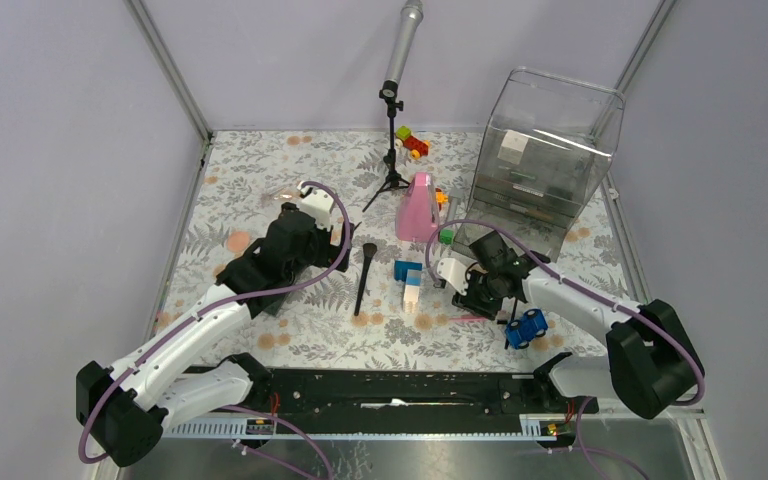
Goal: Organize the makeup
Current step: Pick up the makeup from the center of the board.
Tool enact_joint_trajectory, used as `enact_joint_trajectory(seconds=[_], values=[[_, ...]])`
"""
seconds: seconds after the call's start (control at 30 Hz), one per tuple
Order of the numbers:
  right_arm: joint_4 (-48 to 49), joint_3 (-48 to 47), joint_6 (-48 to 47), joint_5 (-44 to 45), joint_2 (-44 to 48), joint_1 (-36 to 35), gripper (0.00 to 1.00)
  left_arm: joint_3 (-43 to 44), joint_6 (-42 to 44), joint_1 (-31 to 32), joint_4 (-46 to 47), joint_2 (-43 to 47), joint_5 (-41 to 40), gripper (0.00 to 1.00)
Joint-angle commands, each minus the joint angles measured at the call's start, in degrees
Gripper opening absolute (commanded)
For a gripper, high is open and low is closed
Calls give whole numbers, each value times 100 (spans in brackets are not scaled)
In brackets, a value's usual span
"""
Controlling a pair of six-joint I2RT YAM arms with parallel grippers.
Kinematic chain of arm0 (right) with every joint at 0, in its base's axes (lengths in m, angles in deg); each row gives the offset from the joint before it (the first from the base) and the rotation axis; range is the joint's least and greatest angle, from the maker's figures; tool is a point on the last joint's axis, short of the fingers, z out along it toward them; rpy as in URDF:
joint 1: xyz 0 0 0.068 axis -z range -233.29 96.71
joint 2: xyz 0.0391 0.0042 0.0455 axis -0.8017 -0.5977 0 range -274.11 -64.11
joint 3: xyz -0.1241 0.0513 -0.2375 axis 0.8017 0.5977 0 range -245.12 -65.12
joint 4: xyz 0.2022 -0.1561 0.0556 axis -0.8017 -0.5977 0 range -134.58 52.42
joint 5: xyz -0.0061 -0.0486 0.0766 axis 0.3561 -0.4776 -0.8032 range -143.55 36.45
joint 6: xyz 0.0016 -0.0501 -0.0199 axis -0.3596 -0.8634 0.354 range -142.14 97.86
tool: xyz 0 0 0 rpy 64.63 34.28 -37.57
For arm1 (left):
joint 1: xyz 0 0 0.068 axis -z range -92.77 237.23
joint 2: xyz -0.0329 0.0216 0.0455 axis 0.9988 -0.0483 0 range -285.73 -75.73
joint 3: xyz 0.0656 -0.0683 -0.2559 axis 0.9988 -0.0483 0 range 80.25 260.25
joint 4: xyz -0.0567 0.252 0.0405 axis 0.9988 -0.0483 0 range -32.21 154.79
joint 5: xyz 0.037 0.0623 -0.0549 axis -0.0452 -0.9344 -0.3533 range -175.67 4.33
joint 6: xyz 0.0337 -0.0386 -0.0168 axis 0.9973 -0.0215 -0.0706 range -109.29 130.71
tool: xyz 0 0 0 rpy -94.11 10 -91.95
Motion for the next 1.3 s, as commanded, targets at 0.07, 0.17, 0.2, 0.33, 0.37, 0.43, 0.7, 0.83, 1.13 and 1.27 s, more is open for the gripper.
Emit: enact_joint_trajectory(seconds=[0.07, 0.17, 0.2, 0.33, 0.37, 0.43, 0.7, 0.83, 1.13, 1.27], values=[[127, 7, 2, 112, -197, -50, 45, -18, 56, -30, 181, 53, -21, 99], [130, -15, -3, 55, -259, -48, 45, -18, 56, -32, 179, 53, -21, 99], [129, -15, -3, 29, -278, -48, 45, -18, 56, -32, 185, 53, -11, 99], [122, -31, -11, 20, -362, -46, 46, -18, 56, -29, 183, 52, -22, 99], [118, -42, -11, 20, -392, -48, 46, -13, 56, -32, 181, 54, -20, 99], [121, -46, -11, 20, -436, -48, 46, -18, 56, -33, 181, 53, -8, 99], [142, -72, -20, 118, -627, -48, 45, -18, 56, -32, 175, 72, -14, 99], [202, -94, -14, 123, -705, -48, 42, -18, 56, -33, 181, 57, -4, 99], [112, -270, -4, -105, -982, -47, 24, -18, 56, -32, 181, 52, 25, 99], [259, -405, 162, -339, -1023, -47, 16, -17, 56, -32, 181, 55, 12, 99]])
